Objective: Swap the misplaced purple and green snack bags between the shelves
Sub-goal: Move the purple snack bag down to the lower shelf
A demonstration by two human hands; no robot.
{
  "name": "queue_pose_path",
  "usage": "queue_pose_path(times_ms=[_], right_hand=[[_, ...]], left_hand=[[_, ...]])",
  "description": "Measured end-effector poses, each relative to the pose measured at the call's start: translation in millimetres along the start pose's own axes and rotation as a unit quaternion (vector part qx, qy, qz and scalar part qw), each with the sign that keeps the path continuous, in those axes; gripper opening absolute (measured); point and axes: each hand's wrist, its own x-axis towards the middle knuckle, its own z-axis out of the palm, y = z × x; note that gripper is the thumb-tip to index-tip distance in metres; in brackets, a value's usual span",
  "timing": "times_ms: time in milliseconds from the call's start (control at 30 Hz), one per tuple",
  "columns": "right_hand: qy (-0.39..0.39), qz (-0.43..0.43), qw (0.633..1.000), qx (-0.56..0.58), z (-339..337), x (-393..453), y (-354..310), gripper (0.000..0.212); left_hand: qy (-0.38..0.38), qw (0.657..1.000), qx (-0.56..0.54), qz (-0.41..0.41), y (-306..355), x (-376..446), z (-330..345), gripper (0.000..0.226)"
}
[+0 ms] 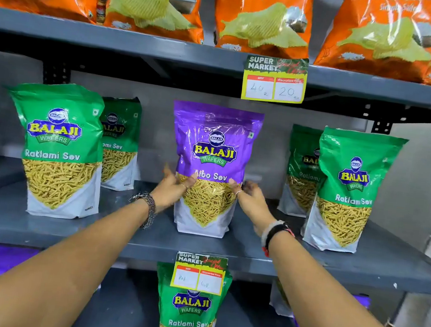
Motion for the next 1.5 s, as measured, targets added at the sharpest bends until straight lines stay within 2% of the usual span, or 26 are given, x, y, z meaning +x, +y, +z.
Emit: queue_pose_path(times_ms=[100, 200, 300, 400, 567, 633, 733, 933, 1067, 1233, 1500], right_hand=[[-0.037, 0.011, 0.999, 0.030, 5, -2, 6, 0.031], [-0.006, 0.025, 0.998, 0.050, 7, -4, 13, 0.018], [0.024, 0.030, 0.997, 0.069, 4, -6, 16, 0.030], [0.031, 0.026, 0.997, 0.069, 6, -15, 12, 0.032], [0.013, 0.015, 0.998, 0.068, 18, -41, 3, 0.025], [-0.006, 0.009, 0.998, 0.058, 25, -54, -4, 0.026], [-0.037, -0.003, 0.998, 0.048, 43, -74, -16, 0.040], [-0.101, -0.007, 0.993, 0.062, 88, -117, -19, 0.030], [-0.156, 0.020, 0.984, 0.084, 114, -148, 14, 0.025], [-0.168, 0.072, 0.977, 0.110, 134, -185, 82, 0.019], [-0.163, 0.170, 0.970, 0.063, 151, -203, 187, 0.028]], left_hand=[[-0.024, 0.999, -0.044, 0.008, -10, 2, -3, 0.063], [0.001, 0.997, -0.072, -0.010, -20, 3, -5, 0.041], [0.022, 0.990, -0.133, -0.033, -21, -2, -10, 0.031], [0.050, 0.987, -0.146, -0.039, -22, -12, -16, 0.036], [0.082, 0.986, -0.142, -0.018, -22, -48, -35, 0.026], [0.104, 0.985, -0.138, -0.002, -23, -66, -47, 0.036], [0.146, 0.980, -0.133, 0.016, -26, -97, -69, 0.050], [0.187, 0.977, -0.094, 0.042, -38, -164, -108, 0.032], [0.205, 0.973, -0.107, 0.003, -71, -206, -120, 0.032], [0.219, 0.970, -0.093, -0.046, -130, -237, -110, 0.036], [0.160, 0.971, -0.080, -0.155, -234, -246, -88, 0.050]])
